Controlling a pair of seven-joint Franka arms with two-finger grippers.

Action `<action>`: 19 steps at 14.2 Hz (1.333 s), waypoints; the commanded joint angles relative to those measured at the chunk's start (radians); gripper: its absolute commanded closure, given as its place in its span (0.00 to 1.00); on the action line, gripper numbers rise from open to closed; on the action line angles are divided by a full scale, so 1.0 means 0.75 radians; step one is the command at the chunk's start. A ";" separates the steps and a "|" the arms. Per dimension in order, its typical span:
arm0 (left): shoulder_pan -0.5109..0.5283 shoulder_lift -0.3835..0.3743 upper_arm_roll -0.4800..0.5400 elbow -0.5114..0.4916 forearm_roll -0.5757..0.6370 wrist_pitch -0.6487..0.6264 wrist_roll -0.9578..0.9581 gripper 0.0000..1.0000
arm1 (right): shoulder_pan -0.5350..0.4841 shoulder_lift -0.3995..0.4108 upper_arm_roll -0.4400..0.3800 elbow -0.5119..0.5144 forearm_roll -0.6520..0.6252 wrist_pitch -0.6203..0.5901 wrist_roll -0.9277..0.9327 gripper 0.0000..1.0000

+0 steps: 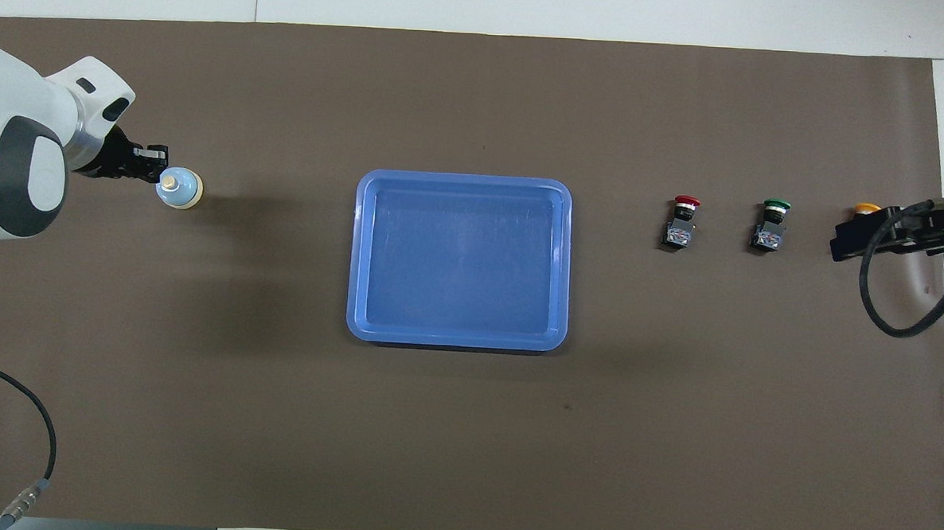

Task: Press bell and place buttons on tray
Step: 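Press down on the silver bell with the left gripper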

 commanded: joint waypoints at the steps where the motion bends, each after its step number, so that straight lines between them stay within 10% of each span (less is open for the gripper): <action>1: 0.010 0.010 0.007 -0.011 0.035 0.056 -0.022 1.00 | -0.019 -0.021 0.004 -0.026 0.023 0.004 -0.030 0.00; 13: -0.004 0.049 0.007 -0.158 0.033 0.281 -0.067 1.00 | -0.019 -0.019 0.004 -0.026 0.023 0.006 -0.030 0.00; 19: 0.004 -0.106 0.003 0.036 0.025 -0.188 -0.061 1.00 | -0.019 -0.021 0.004 -0.026 0.023 0.004 -0.030 0.00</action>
